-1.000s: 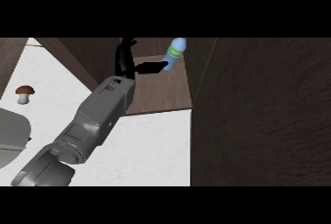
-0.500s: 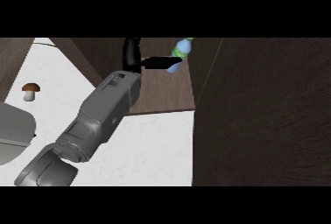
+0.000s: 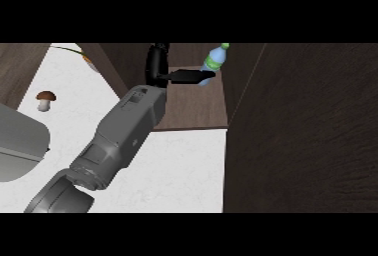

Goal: Pick up the bottled water, place it into the cabinet and close the cabinet

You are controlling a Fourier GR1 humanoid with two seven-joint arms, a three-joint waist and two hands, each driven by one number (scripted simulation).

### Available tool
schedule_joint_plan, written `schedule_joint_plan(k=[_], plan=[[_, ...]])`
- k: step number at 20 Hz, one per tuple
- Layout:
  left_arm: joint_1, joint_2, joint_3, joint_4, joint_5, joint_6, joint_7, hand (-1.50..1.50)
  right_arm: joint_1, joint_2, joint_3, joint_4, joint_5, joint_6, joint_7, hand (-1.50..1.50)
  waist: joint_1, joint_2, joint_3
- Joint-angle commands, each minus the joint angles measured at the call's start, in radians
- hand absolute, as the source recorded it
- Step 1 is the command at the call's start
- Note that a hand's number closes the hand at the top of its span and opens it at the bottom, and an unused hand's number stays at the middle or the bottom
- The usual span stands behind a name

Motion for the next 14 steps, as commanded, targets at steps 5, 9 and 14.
schedule_joint_plan(k=[5,9,14], plan=[[0.148,-0.013,-0.077,-0.174,0.043,-0.012,0.03,-1.5,0.033,-0.006,-0.007,-0.082,-0.042,0.0,0.032,-1.5,0.021,-0.015,0.001],[0.281,-0.013,-0.166,-0.312,0.09,-0.068,0.026,-1.5,0.036,-0.004,0.01,-0.113,-0.044,-0.016,0.05,-1.5,0.025,-0.018,0.001],[0.418,-0.013,-0.315,-0.554,0.175,-0.083,0.07,-1.5,-0.004,0.023,0.083,-0.085,0.052,-0.055,0.075,-1.5,0.031,-0.018,0.0]])
